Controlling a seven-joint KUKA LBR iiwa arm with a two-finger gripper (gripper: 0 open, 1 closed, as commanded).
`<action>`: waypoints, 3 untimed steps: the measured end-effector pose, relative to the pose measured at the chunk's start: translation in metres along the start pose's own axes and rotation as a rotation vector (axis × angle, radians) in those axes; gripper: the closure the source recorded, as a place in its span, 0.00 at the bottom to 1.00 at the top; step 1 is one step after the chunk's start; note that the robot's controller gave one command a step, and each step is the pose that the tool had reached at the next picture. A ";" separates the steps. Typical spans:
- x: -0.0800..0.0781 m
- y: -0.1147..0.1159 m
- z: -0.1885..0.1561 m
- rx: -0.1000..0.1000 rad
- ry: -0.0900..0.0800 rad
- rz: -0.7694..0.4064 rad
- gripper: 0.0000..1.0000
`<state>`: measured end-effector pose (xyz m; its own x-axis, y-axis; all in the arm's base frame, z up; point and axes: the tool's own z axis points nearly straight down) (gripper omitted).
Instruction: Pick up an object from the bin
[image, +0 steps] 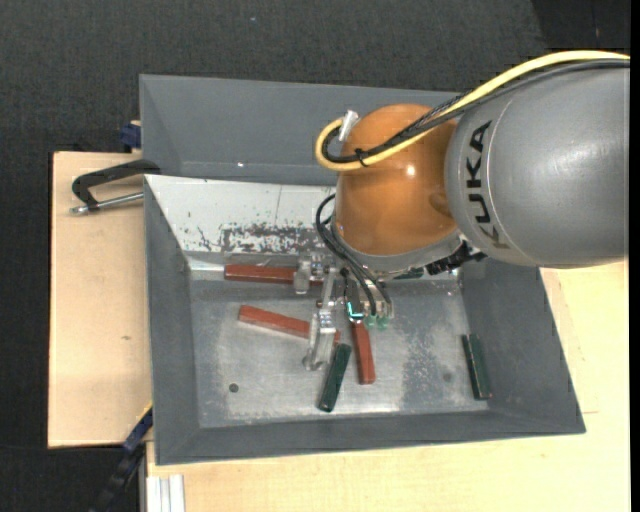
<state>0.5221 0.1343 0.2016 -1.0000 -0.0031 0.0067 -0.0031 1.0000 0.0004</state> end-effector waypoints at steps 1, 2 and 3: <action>-0.002 -0.001 -0.004 -0.002 -0.008 0.002 0.00; -0.002 -0.004 0.048 -0.003 -0.014 0.033 0.00; -0.018 -0.010 0.098 -0.003 -0.008 0.295 0.00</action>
Offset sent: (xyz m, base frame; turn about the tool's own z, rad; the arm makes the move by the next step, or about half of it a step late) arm -0.0031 -0.0098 -0.1175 0.0727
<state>0.5398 0.1241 0.1035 -0.9575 0.2883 -0.0007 0.2883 0.9575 0.0021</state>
